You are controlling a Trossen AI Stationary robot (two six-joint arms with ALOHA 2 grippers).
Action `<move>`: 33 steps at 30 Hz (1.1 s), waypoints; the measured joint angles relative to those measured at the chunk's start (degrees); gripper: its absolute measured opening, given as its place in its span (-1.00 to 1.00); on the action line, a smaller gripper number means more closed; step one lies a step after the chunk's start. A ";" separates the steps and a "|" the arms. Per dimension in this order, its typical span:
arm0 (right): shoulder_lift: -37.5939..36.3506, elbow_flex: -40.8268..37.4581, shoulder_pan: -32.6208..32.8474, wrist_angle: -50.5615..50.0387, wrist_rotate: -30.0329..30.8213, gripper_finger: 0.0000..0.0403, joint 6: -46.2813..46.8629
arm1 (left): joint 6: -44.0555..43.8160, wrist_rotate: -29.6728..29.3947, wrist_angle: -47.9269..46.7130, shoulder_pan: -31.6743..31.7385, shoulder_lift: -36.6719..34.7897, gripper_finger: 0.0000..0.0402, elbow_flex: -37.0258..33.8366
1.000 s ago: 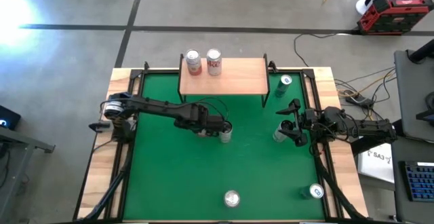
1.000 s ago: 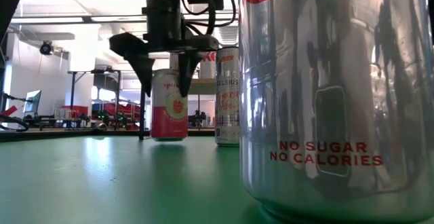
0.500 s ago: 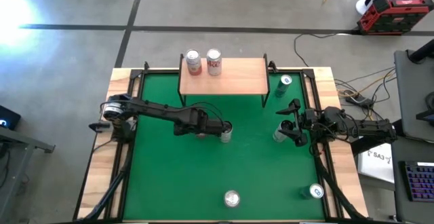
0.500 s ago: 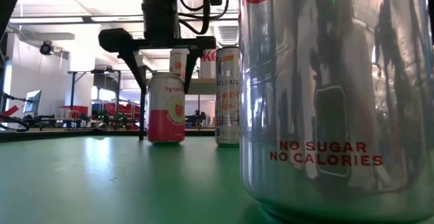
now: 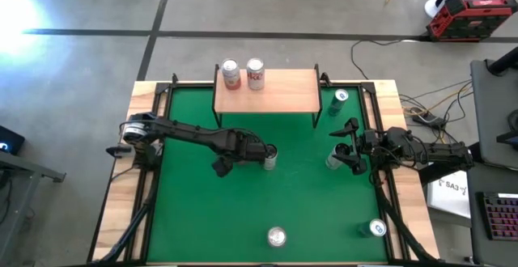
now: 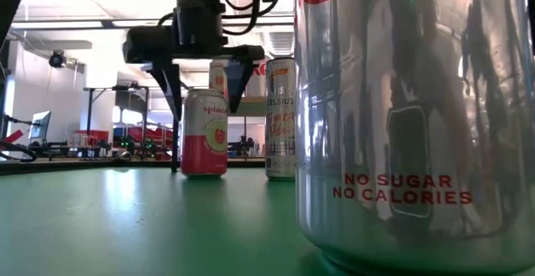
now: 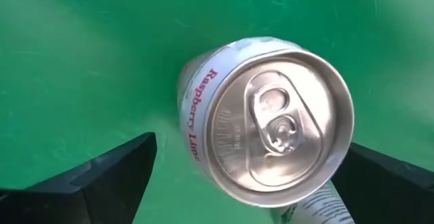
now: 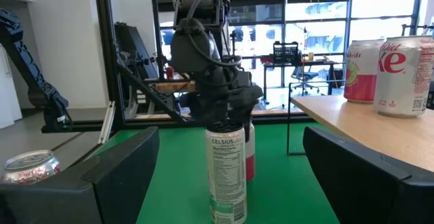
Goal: Place canned beverage on shelf
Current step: Put the pink-white soda can on the shelf aligned with the other pink-white soda can
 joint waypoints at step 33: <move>0.02 0.00 -0.01 0.02 0.00 0.77 0.00 | 7.31 2.49 -3.26 3.69 3.78 0.44 1.86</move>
